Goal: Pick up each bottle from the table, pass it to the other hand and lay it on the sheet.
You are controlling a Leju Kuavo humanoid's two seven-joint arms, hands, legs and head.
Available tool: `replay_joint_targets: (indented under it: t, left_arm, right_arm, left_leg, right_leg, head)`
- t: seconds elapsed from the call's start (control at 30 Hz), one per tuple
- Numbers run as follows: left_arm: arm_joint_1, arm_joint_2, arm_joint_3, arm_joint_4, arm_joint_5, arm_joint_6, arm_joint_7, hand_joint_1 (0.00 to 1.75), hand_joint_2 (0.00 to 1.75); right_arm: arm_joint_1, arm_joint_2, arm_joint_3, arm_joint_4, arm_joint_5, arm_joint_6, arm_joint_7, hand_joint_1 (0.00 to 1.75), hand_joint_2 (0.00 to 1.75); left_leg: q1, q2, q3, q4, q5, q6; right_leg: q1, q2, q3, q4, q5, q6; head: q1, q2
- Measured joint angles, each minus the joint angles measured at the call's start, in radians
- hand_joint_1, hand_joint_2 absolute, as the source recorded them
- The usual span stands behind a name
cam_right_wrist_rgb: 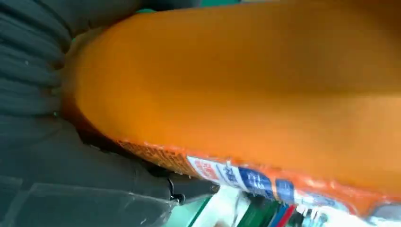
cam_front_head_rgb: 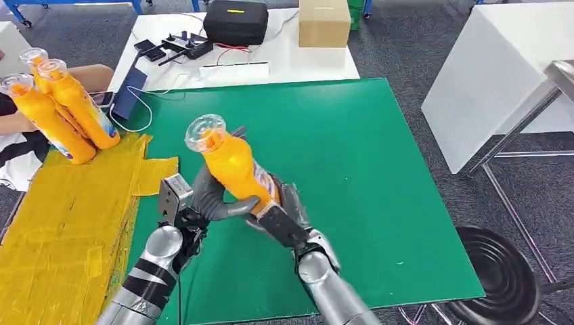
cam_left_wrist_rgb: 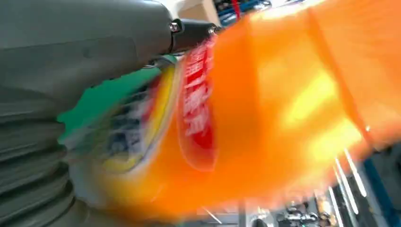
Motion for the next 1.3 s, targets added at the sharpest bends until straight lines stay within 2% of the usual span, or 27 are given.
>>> replay_joint_targets:
  t: [0.03,0.37,0.4,0.43,0.47,0.53,0.57,1.17,1.2,1.23,1.27,1.3]
  left_arm:
    - [-0.001,0.0,0.0,0.003,0.002,0.0,0.0,0.0,1.75]
    - [-0.003,0.002,0.015,0.032,0.08,-0.029,0.001,0.0,1.75]
    - [-0.003,0.002,0.018,0.035,0.098,-0.04,0.002,0.89,1.75]
    - [-0.003,0.002,0.023,0.038,0.116,-0.048,0.003,1.61,1.75]
    - [-0.003,0.002,0.027,0.041,0.131,-0.053,0.005,1.68,1.75]
    - [-0.002,0.002,0.031,0.041,0.156,-0.051,0.011,1.68,1.75]
    - [-0.002,0.002,0.034,0.041,0.16,-0.047,0.013,1.75,1.75]
    - [-0.002,0.001,0.045,0.041,0.164,-0.004,0.019,1.75,1.75]
    - [-0.002,0.001,0.045,0.041,0.159,0.002,0.018,1.75,1.75]
    - [-0.002,0.0,0.045,0.041,0.154,0.008,0.017,1.75,1.75]
    - [-0.002,0.0,0.044,0.041,0.151,0.011,0.016,1.75,1.75]
    - [-0.002,-0.002,0.044,0.041,0.143,0.019,0.014,1.75,1.75]
  right_arm:
    - [-0.004,0.003,0.003,0.008,0.0,-0.002,0.0,1.73,1.75]
    - [-0.029,0.017,0.069,0.06,0.022,-0.014,0.013,1.71,1.75]
    - [-0.031,0.017,0.077,0.064,0.023,-0.018,0.014,1.71,1.75]
    - [-0.034,0.018,0.082,0.068,0.024,-0.023,0.015,1.71,1.75]
    - [-0.037,0.019,0.089,0.074,0.024,-0.028,0.015,1.69,1.75]
    - [-0.042,0.019,0.097,0.082,0.023,-0.036,0.015,1.69,1.75]
    - [-0.044,0.019,0.098,0.085,0.023,-0.037,0.015,1.75,1.75]
    - [-0.048,0.01,0.111,0.09,0.005,-0.055,0.015,1.75,1.75]
    - [-0.047,0.009,0.111,0.088,0.005,-0.056,0.016,1.66,1.75]
    - [-0.046,0.008,0.111,0.086,0.004,-0.057,0.015,0.16,1.75]
    - [-0.046,0.008,0.111,0.085,0.004,-0.057,0.015,0.0,1.75]
    - [-0.045,0.006,0.111,0.083,0.003,-0.058,0.015,0.0,1.75]
  left_leg:
    - [0.0,0.0,0.0,0.0,0.0,0.0]
    - [-0.001,0.0,0.0,0.0,0.0,0.0]
    - [-0.001,0.0,0.0,0.0,0.0,0.0]
    - [0.0,0.0,0.0,0.0,0.0,0.0]
    - [0.0,0.0,0.0,0.0,0.0,0.0]
    - [0.0,0.0,0.0,0.0,0.0,0.0]
    - [0.0,0.0,0.0,0.0,0.0,0.0]
    - [0.0,0.0,0.0,0.0,0.0,0.0]
    - [0.0,0.0,0.0,0.0,0.0,0.0]
    - [0.0,0.0,0.0,0.0,0.0,0.0]
    - [0.0,0.0,0.0,0.0,0.0,0.0]
    - [0.0,0.0,0.0,0.0,0.0,0.0]
  right_leg:
    - [0.0,0.0,0.0,0.0,0.0,0.0]
    - [0.0,0.0,0.0,0.0,0.0,0.0]
    - [0.0,0.0,0.0,0.0,0.0,0.0]
    - [0.0,0.0,0.0,0.0,0.0,0.0]
    - [0.0,0.0,0.0,0.0,0.0,0.0]
    - [0.0,0.0,0.0,0.0,0.0,0.0]
    - [0.0,0.0,0.0,0.0,0.0,0.0]
    - [0.0,0.0,0.0,0.0,0.0,0.0]
    - [0.0,0.0,0.0,0.0,0.0,0.0]
    - [0.0,0.0,0.0,0.0,0.0,0.0]
    - [0.0,0.0,0.0,0.0,0.0,0.0]
    - [0.0,0.0,0.0,0.0,0.0,0.0]
  head:
    - [0.0,0.0]
    - [0.0,0.0]
    - [0.0,0.0]
    - [0.0,0.0]
    - [0.0,0.0]
    - [0.0,0.0]
    - [0.0,0.0]
    - [0.0,0.0]
    - [0.0,0.0]
    - [0.0,0.0]
    - [0.0,0.0]
    - [0.0,0.0]
